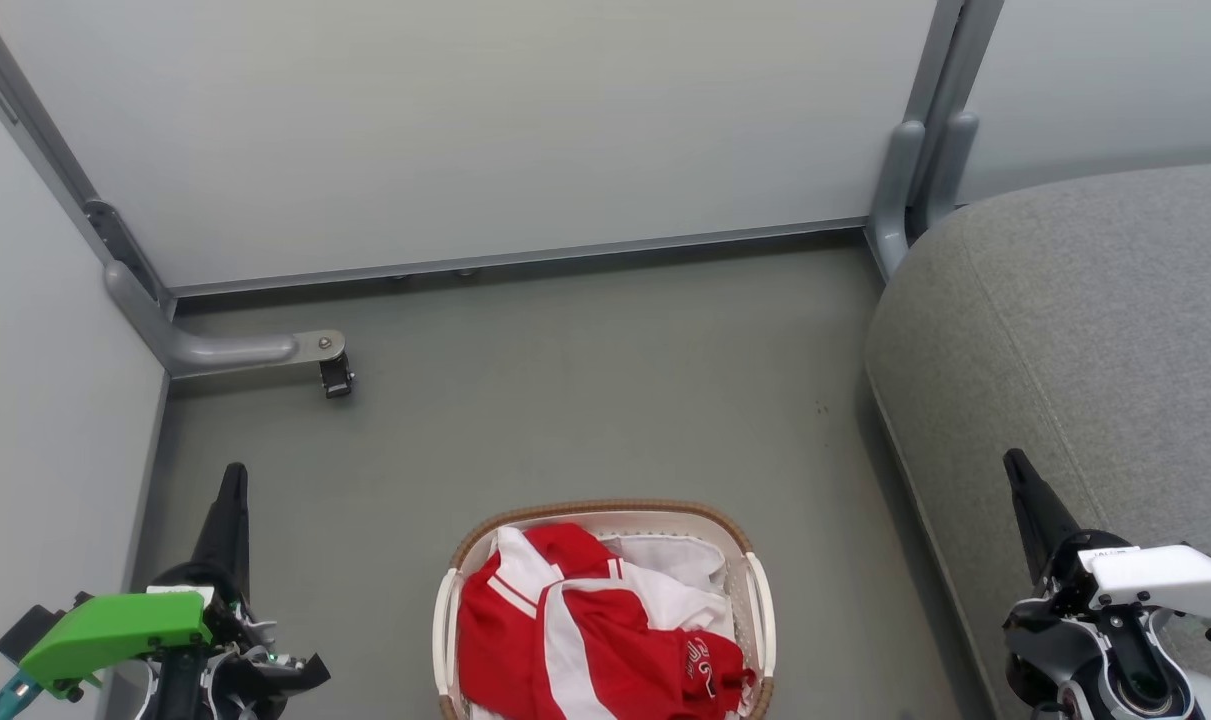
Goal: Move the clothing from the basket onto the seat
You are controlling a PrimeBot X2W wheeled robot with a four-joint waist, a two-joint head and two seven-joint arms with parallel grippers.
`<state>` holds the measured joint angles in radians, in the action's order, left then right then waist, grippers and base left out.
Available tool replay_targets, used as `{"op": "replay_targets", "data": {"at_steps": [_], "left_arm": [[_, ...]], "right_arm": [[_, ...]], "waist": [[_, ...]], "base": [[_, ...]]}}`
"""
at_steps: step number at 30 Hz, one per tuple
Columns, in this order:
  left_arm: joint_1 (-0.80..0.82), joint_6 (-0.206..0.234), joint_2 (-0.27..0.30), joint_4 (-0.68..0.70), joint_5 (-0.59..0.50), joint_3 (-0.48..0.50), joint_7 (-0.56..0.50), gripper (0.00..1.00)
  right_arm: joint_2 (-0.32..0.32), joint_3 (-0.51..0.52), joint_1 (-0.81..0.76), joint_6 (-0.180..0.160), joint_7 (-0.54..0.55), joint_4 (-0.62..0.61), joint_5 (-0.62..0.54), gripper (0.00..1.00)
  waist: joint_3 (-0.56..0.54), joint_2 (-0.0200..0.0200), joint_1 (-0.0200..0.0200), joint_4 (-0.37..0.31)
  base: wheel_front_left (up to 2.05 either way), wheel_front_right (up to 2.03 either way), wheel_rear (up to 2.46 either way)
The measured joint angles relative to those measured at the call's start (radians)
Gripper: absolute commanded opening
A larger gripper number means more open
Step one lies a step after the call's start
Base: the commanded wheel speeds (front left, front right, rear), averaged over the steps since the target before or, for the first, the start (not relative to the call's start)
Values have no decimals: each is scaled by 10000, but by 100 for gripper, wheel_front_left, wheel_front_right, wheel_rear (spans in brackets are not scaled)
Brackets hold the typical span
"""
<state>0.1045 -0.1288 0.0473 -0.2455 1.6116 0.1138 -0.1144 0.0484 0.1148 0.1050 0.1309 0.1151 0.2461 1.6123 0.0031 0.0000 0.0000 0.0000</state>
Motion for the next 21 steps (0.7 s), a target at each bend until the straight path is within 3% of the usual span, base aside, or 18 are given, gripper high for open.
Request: {"op": "replay_targets", "data": {"at_steps": [21], "left_arm": [[0,0,0,0,0,0,0,0]], "right_arm": [[0,0,0,0,0,0,0,0]], "waist": [[0,0,0,0]], "base": [[0,0,0]]}}
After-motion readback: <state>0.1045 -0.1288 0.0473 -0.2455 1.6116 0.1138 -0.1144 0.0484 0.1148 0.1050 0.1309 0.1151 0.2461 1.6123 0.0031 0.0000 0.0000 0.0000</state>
